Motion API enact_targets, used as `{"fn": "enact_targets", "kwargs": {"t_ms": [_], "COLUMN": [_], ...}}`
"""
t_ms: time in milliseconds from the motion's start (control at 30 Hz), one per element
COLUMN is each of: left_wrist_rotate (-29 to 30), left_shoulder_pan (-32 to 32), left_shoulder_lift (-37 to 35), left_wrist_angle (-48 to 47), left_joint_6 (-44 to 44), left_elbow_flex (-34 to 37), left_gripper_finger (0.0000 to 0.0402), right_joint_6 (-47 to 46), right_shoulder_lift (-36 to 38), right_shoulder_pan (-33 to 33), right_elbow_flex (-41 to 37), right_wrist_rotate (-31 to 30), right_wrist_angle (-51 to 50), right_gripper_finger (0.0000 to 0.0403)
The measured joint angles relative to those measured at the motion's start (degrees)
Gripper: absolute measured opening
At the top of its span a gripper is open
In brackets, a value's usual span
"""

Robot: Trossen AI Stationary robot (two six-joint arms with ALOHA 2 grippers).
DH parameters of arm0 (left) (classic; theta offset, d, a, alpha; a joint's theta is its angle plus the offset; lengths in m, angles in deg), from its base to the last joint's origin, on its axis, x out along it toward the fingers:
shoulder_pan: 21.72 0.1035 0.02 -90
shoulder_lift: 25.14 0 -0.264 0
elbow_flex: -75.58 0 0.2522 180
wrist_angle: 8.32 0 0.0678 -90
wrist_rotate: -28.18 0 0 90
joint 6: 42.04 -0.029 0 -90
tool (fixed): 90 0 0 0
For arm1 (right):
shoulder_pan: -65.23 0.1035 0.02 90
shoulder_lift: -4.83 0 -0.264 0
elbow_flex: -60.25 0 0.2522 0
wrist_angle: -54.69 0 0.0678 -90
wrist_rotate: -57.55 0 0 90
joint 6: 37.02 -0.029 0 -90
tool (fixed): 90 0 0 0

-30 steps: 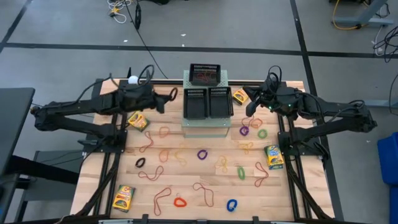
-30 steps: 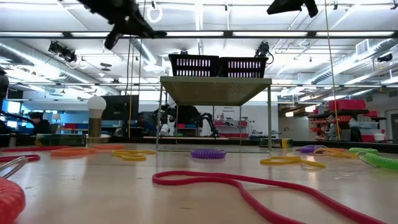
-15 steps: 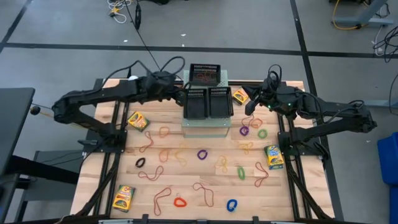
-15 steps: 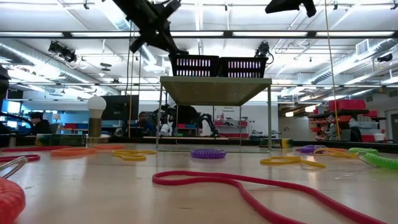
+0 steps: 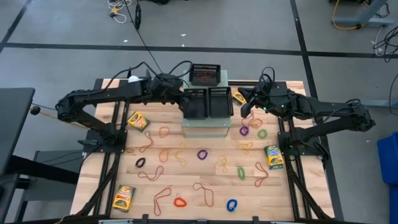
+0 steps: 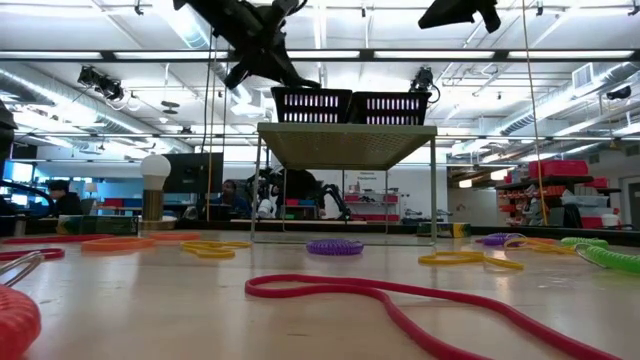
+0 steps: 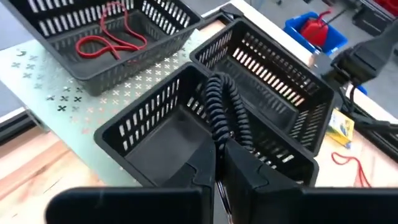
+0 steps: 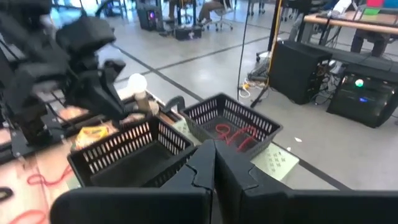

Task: Pick & Place Office Desk Supplies
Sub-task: Put the black spiral keychain into the bottom left black bin, then put the yellow crayon box into the bottom right black bin

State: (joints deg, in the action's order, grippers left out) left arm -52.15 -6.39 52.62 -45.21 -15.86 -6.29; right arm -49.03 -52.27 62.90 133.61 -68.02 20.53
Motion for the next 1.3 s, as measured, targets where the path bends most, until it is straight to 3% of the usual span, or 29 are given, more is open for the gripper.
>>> {"fn": "enact_targets", "kwargs": {"t_ms": [200, 400, 700, 967, 1133, 1300], "left_wrist_rotate": [-1.84, -1.7, -1.58, 0.98, 0.99, 0.27], "left_shoulder_pan": [0.03, -0.07, 0.04, 0.15, 0.5, 1.02], "left_shoulder_lift": [1.98, 5.84, 8.63, 6.37, 1.25, -8.07], "left_wrist_angle": [-1.8, -5.57, -8.64, -8.85, -10.83, -7.52], "left_joint_6": [-3.54, -6.54, -8.1, -10.23, -14.44, -18.13], "left_elbow_flex": [-1.1, -6.61, -8.85, -8.88, -8.88, -0.77], "left_gripper_finger": [0.0021, 0.0026, 0.009, 0.0115, 0.0101, 0.0035], "right_joint_6": [0.28, 0.7, 0.92, 0.76, -2.65, -8.84], "right_shoulder_lift": [-0.49, -0.73, -0.72, -0.72, -0.24, 0.19], "right_shoulder_pan": [0.0, -0.13, 0.0, 0.0, 0.0, 1.38], "right_elbow_flex": [0.0, 0.0, 0.0, 0.0, 0.0, 0.06], "right_wrist_rotate": [0.45, 0.49, 1.07, 1.07, 3.09, 4.09], "right_wrist_angle": [0.13, 0.49, 0.42, 0.41, -0.17, -7.07], "right_gripper_finger": [0.0011, 0.0011, 0.0011, 0.0011, 0.0011, 0.0011]}}
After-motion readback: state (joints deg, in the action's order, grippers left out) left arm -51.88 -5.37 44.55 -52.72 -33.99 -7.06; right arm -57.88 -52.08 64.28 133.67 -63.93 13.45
